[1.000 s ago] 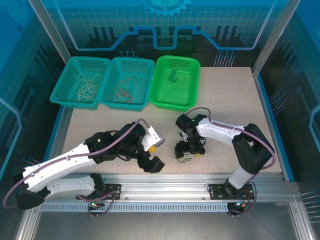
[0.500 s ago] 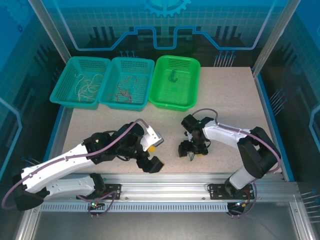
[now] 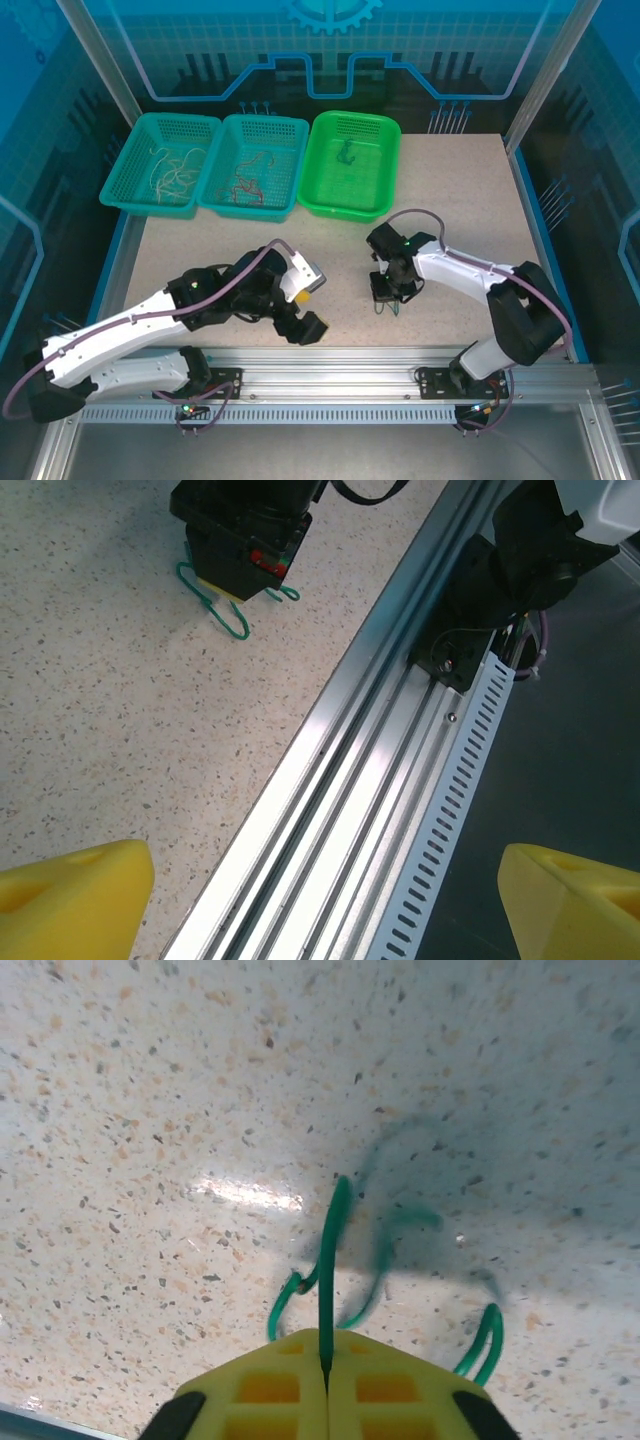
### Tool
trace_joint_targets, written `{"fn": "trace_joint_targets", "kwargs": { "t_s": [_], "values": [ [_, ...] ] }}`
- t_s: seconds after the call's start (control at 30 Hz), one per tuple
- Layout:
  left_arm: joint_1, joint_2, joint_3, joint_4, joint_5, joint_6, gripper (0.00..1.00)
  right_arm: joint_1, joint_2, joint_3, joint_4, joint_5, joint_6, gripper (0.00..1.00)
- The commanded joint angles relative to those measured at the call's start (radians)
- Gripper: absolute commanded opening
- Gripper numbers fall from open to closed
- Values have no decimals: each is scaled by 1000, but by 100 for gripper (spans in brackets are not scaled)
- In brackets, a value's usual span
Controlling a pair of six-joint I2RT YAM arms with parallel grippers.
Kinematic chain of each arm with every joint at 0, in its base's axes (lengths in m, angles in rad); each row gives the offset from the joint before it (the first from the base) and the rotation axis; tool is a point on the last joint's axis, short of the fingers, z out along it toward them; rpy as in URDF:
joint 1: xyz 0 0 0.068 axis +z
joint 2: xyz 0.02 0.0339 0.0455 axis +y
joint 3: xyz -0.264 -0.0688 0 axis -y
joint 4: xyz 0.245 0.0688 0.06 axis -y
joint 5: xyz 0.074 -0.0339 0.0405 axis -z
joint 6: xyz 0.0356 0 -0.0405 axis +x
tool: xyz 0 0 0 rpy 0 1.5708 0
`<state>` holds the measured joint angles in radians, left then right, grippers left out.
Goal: Untangle the cables
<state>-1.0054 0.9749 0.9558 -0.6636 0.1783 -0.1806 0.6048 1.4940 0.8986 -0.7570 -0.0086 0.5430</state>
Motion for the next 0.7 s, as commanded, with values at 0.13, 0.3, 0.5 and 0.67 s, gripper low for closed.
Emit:
{"fn": "trace_joint_targets", "kwargs": {
  "t_s": [0.13,0.3,0.5,0.67],
  "values": [
    [-7,-37,16,27,-29,1,90,-30,-94,242,-30,65,-49,0],
    [-7,-32,50,77,-65,36,90,-109,34,462,43,50,-66,0],
    [-3,-9,86,105,-397,-113,93,-202,353,802,78,39,-71,0],
    [28,1,81,101,-616,-218,95,-226,651,1155,15,33,-82,5]
  ]
}}
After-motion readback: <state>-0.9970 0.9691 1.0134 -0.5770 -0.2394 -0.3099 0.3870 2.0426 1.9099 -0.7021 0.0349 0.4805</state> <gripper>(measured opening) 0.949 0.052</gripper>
